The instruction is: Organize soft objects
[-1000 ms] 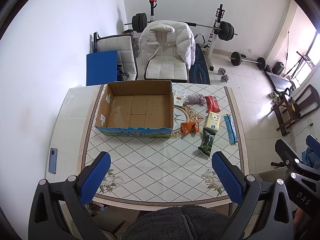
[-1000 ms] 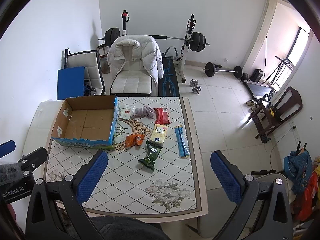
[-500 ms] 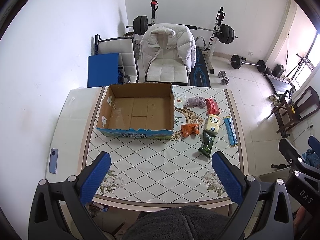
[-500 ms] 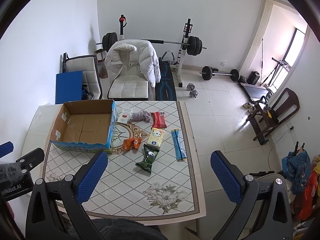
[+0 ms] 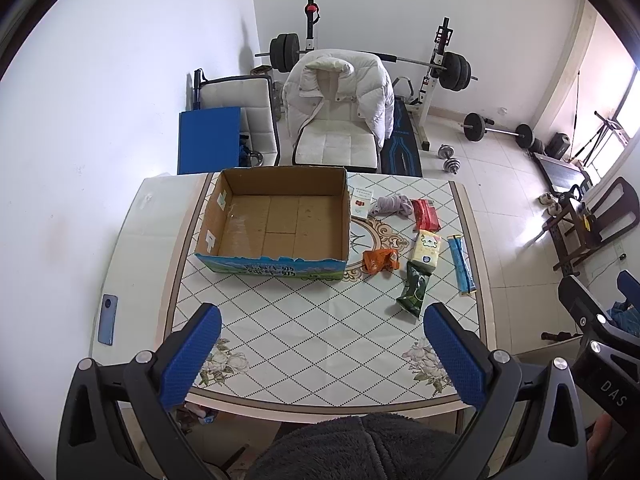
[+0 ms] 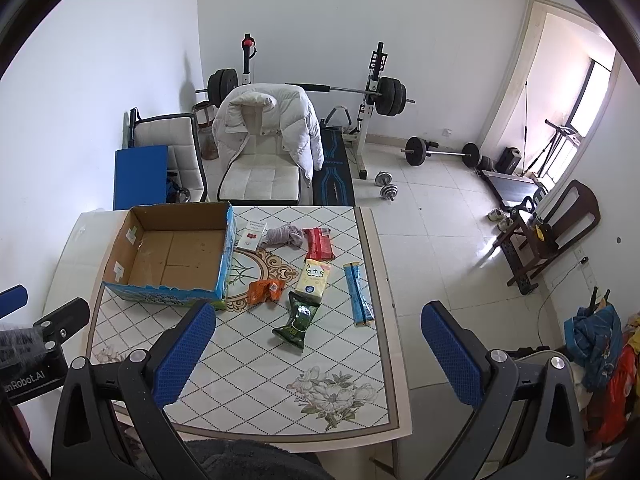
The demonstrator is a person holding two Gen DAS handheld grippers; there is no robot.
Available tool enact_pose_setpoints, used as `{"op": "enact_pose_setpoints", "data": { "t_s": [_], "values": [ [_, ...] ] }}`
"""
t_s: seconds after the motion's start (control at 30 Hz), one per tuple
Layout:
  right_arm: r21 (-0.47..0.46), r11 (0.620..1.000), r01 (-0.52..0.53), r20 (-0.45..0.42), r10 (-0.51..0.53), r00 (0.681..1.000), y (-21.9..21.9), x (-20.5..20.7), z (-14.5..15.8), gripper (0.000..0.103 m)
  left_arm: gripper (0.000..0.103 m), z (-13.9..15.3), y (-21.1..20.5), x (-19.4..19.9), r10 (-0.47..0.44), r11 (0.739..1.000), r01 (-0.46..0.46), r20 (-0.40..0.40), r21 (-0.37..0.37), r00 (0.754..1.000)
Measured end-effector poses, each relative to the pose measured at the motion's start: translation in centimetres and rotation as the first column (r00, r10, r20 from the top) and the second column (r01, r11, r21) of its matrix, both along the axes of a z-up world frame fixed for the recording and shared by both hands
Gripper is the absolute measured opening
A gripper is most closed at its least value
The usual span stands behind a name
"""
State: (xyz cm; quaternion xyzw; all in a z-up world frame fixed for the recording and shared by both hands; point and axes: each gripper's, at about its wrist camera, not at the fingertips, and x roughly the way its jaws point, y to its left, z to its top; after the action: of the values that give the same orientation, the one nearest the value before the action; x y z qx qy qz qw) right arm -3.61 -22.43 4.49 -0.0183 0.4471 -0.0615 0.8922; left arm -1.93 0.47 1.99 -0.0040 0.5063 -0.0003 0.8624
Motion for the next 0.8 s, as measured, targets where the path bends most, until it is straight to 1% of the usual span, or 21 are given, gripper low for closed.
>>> {"op": "enact_pose_setpoints", "data": {
  "t_s": [0.8],
  "values": [
    [0.0, 1.0, -0.004, 0.003, 0.004, 1.0, -0.07, -0.1, -0.15, 0.103, 0.103, -0.19, 0.43, -0.3, 0.0, 1.0, 0.0, 0.005, 0.002, 1.0]
  ]
}}
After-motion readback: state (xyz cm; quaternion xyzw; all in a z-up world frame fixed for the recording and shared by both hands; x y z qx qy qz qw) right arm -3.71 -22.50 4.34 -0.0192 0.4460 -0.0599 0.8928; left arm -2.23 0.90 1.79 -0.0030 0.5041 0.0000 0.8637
